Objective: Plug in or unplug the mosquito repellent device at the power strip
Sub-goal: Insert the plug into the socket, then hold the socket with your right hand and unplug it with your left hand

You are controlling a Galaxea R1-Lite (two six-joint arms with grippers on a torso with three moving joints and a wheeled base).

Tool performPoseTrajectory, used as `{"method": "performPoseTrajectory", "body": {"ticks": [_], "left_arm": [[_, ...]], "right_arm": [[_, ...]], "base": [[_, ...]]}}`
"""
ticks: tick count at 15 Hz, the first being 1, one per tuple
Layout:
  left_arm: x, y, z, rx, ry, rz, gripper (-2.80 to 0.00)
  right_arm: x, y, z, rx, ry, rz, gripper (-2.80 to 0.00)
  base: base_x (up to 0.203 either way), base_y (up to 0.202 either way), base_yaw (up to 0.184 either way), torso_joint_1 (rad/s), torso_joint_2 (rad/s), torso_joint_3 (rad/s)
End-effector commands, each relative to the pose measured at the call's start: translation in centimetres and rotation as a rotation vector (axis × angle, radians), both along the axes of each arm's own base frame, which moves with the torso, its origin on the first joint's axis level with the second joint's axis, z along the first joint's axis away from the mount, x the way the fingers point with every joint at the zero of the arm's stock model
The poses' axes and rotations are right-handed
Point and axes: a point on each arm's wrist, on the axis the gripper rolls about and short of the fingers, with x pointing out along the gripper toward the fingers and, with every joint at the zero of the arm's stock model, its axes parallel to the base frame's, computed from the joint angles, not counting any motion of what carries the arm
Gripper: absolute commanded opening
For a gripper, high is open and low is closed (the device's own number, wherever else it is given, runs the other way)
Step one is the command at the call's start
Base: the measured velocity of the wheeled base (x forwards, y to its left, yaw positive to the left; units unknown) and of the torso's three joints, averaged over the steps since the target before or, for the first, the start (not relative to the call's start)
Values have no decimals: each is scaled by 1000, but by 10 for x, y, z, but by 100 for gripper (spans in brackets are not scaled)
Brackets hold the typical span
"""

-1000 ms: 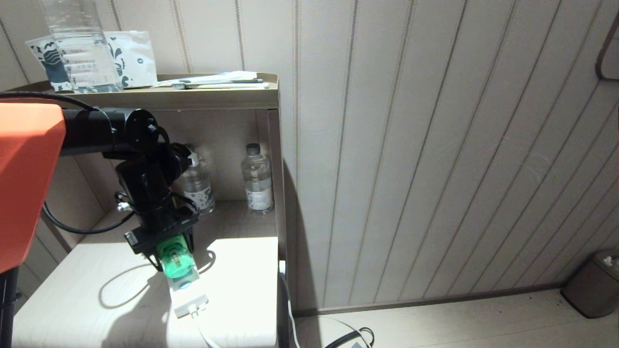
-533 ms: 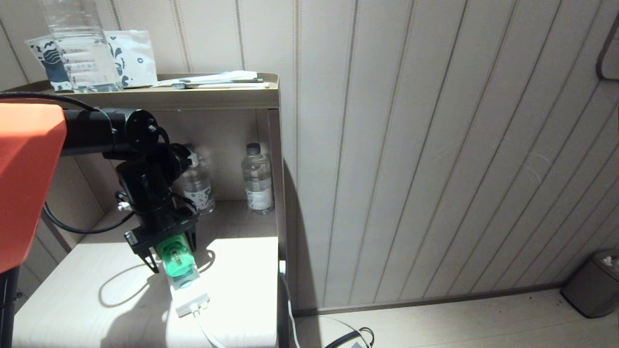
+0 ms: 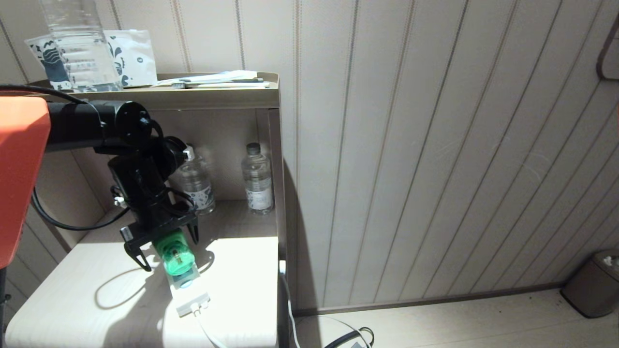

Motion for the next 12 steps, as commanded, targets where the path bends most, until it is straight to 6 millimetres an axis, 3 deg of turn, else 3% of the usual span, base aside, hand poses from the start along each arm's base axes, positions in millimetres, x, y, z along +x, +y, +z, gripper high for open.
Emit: {"method": "performPoseTrajectory", "body": {"ticks": [1,6,12], "left_arm": [[-9,2,17,-9,-42,-1,0],[-26,5,46,-25,-124,-26,0],[-69,14,92,-35,-235,-75,0]], "right_arm": [[0,0,0,0,2,0,-280],[0,0,0,0,1,-1,-280],[0,0,0,0,1,1,-280]], "base": [[0,0,0,0,0,0],[0,0,0,0,0,0],[0,0,0,0,0,0]]}}
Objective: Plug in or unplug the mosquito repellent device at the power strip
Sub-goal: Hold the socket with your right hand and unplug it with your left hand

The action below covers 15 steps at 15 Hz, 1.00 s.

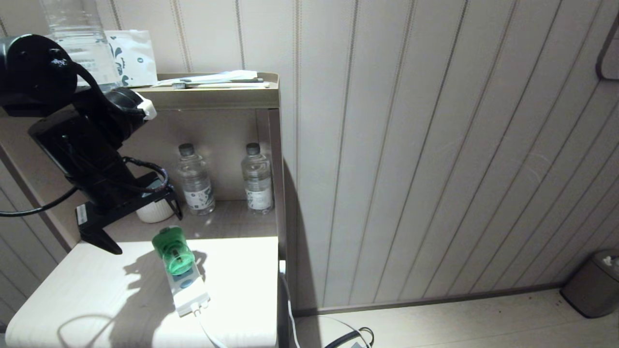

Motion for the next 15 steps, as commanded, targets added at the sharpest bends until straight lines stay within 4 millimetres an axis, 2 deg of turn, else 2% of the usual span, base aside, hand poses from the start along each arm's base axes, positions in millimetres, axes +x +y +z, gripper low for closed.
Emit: {"method": "performPoseTrajectory", "body": {"ticks": [1,6,11,12,15], "left_arm": [[-16,3,15,-10,-35,-2,0],[-23,5,11,-4,-13,-10,0],[-51,11,10,19,19,-49,0],[-55,12,8,26,25,-56,-280],[-67,15,12,26,11,-60,-280]], "right_arm": [[0,0,0,0,1,0,-280],[0,0,0,0,3,2,-280],[0,0,0,0,1,2,-280],[0,0,0,0,3,0,-280],[0,0,0,0,1,0,-280]], "base": [[0,0,0,0,0,0],[0,0,0,0,0,0],[0,0,0,0,0,0],[0,0,0,0,0,0],[0,0,0,0,0,0]]}}
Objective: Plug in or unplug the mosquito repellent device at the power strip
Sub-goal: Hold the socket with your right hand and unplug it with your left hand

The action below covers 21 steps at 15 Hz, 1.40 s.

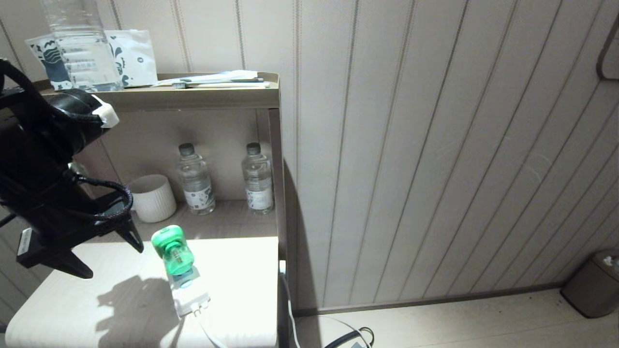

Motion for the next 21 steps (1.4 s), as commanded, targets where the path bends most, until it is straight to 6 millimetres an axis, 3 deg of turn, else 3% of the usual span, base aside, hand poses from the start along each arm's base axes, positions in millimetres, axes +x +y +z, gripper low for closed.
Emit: {"method": "performPoseTrajectory", "body": {"ticks": [1,6,12,16,21], "left_arm": [[-14,3,6,-2,-18,5,-280],[-37,12,14,84,-98,-19,-280],[-60,35,15,256,-453,-138,-280],[-69,50,8,335,-500,-86,-280],[-115,53,-29,390,-545,-153,-280]], "right_arm": [[0,0,0,0,1,1,-280],[0,0,0,0,1,1,-280],[0,0,0,0,2,0,-280],[0,0,0,0,2,0,-280],[0,0,0,0,1,1,-280]], "base": [[0,0,0,0,0,0],[0,0,0,0,0,0],[0,0,0,0,0,0],[0,0,0,0,0,0],[0,0,0,0,0,0]]}}
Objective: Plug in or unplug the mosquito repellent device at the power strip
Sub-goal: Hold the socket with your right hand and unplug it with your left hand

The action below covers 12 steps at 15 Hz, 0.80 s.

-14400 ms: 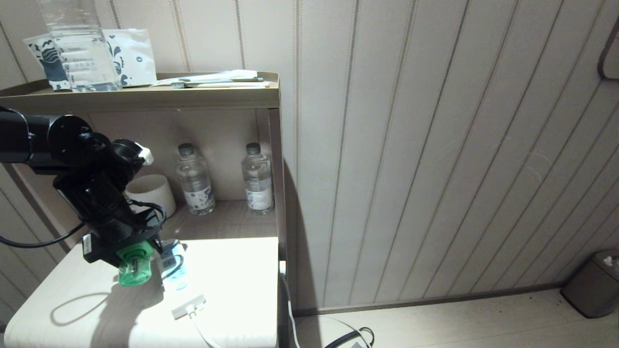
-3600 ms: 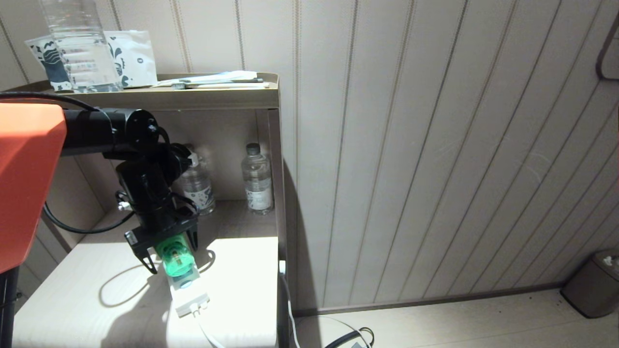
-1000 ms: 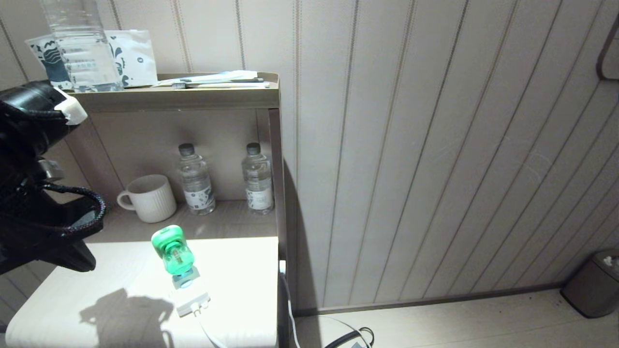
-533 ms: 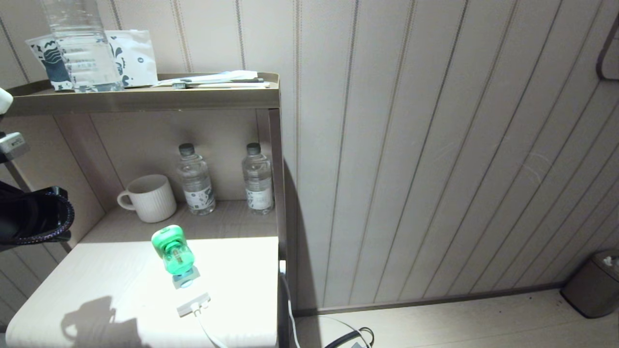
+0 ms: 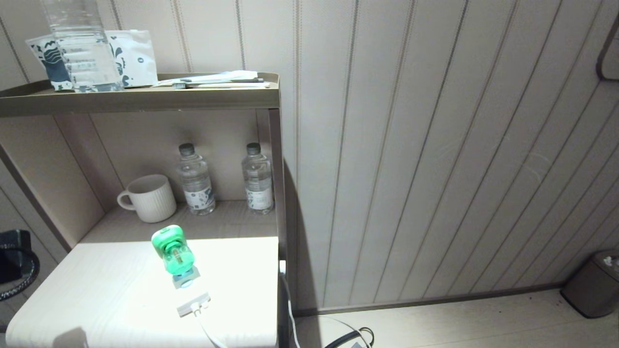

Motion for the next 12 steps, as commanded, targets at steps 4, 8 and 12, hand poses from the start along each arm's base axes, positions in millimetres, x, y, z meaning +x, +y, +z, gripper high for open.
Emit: {"method": "performPoseTrajectory", "body": {"ticks": [4,8,12], "left_arm": [[-67,2,-54,55,-115,-46,-280],[-118,2,-87,100,-308,-82,-280],[-151,4,-106,171,-495,-109,-280]], "right_arm": [[0,0,0,-1,3,-1,-280],[0,0,0,-1,3,0,-280],[0,0,0,0,3,1,-280]], "base": [[0,0,0,0,0,0],[0,0,0,0,0,0],[0,0,0,0,0,0]]}}
